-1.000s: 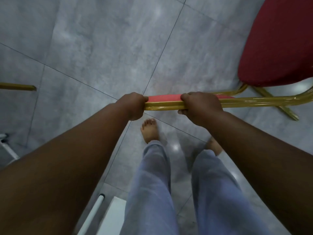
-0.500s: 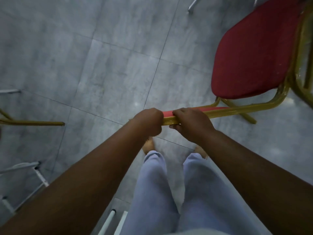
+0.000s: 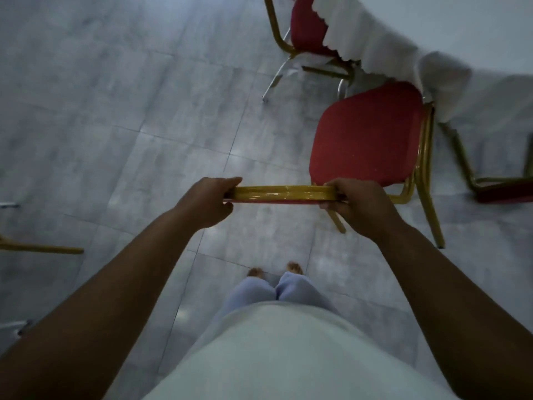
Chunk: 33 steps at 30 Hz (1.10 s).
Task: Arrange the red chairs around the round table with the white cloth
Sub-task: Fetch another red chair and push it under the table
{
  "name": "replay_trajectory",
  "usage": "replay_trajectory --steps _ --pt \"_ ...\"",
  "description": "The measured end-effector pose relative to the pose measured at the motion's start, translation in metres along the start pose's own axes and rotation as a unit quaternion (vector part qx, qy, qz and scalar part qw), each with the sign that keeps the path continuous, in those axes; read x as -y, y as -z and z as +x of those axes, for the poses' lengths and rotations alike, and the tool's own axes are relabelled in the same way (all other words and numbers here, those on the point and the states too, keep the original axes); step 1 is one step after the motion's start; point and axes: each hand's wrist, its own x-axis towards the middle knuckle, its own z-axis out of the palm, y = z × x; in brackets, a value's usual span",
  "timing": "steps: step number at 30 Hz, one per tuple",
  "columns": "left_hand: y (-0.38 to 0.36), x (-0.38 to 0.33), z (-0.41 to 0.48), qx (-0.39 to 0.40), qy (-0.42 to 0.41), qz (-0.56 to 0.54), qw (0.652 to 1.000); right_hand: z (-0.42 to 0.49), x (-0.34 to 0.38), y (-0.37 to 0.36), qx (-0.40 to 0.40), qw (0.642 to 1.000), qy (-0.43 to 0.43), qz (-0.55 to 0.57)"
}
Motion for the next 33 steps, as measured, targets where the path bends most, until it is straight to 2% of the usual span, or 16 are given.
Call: replay_trajectory --steps 3,6,10,14,19,24,26,29,33 --pt "-0.002 -0.013 0.010 0.011 0.002 0.010 1.000 -0.033 -0.017 0.027 -0.014 0.999 -0.033 0.012" --pt "0.001 -0.055 0.015 0.054 -0.057 0.048 0.996 -0.060 -0.023 0.056 -0.018 0.997 -0.068 0.002" --pt "0.002 -0.113 0.011 0.068 -0.130 0.104 0.984 -0.090 -0.029 0.103 0.033 0.989 -0.138 -0.042" --pt "-0.003 -0.177 0.005 0.057 -0.178 0.140 0.972 -0.120 -0.039 0.127 0.036 0.984 -0.133 -0.111" --pt "-0.022 -0.259 -0.001 0.048 -0.216 0.141 0.965 -0.169 -0.084 0.143 -0.029 0.984 -0.137 -0.113" --pt "-0.051 -0.307 0.007 0.086 -0.155 0.120 0.977 -0.224 -0.167 0.179 -0.046 0.988 -0.112 -0.098" --pt "-0.071 -0.321 0.010 0.069 -0.117 0.114 0.984 -0.246 -0.206 0.191 -0.051 0.988 -0.104 -0.100" --pt "-0.092 -0.360 0.014 0.037 -0.107 0.099 0.989 -0.273 -0.254 0.201 -0.066 0.988 -0.110 -0.090" --pt "-0.102 -0.411 0.017 0.021 -0.103 0.156 0.982 -0.291 -0.299 0.207 -0.095 0.988 -0.103 -0.072"
